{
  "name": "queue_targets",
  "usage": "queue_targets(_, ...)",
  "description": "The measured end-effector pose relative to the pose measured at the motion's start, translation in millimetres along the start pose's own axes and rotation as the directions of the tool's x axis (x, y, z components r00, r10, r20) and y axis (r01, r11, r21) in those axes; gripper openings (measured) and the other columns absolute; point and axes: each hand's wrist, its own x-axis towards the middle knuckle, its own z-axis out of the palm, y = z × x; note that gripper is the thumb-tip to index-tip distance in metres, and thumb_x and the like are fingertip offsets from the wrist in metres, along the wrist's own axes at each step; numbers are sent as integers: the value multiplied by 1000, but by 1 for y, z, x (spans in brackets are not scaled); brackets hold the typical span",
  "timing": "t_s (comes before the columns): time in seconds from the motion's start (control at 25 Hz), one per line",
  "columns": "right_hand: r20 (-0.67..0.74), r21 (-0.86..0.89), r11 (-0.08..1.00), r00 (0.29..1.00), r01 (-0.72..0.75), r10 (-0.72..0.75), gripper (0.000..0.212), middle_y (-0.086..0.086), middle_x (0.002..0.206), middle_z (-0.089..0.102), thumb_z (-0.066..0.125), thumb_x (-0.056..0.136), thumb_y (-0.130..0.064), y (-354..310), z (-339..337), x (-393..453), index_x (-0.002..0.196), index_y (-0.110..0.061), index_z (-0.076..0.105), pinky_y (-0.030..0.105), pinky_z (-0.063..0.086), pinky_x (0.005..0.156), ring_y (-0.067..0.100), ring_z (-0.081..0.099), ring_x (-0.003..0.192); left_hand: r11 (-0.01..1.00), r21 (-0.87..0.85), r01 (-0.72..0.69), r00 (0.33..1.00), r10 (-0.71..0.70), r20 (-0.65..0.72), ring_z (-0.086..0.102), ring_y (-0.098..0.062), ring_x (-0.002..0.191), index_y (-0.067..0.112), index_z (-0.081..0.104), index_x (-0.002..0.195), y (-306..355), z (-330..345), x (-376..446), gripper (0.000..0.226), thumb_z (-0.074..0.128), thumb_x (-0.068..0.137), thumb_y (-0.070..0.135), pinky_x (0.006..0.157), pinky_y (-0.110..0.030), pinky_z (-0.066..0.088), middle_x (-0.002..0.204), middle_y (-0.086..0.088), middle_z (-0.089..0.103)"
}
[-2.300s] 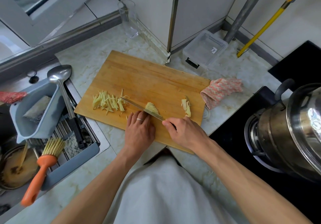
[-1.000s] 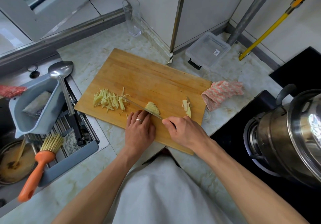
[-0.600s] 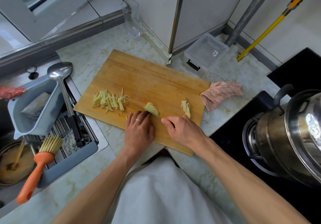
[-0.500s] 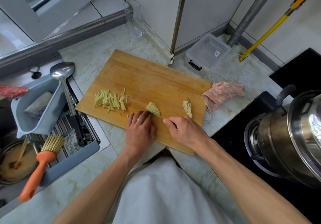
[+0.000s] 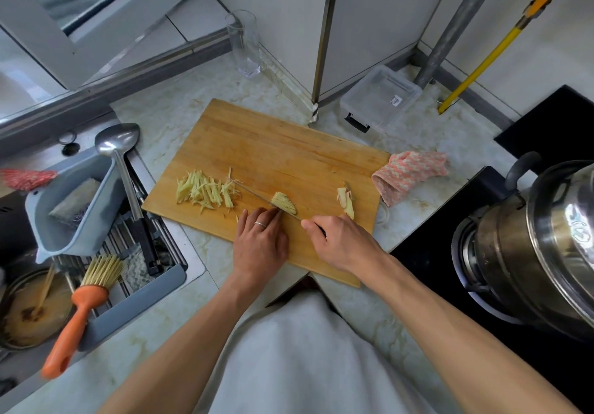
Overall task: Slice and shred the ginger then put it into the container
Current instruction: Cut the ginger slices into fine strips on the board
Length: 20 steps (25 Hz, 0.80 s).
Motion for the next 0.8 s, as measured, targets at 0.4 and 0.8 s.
queue_targets(0.4, -20, 134, 991, 999, -30, 33, 47, -1, 55, 44, 39, 105, -45, -5, 1, 0, 64, -22, 36, 48, 42, 57, 30, 47, 58, 998, -55, -14, 999, 17, 51, 54, -30, 126, 5, 69, 121, -11, -7, -8, 47, 43, 87, 26, 115, -50, 33, 129, -12, 65)
queue_targets(0.8, -29, 42, 999, 999, -26, 28, 47, -3, 58, 42, 36, 105, -47, -14, 10, -10, 63, -28, 33, 40, 36, 56, 31, 42, 63, 1000, -21, -14, 999, 15, 35, 54, -34, 116, 5, 68, 115, -11, -6, -13, 41, 47, 86, 26, 106, -54, 39, 122, -14, 62)
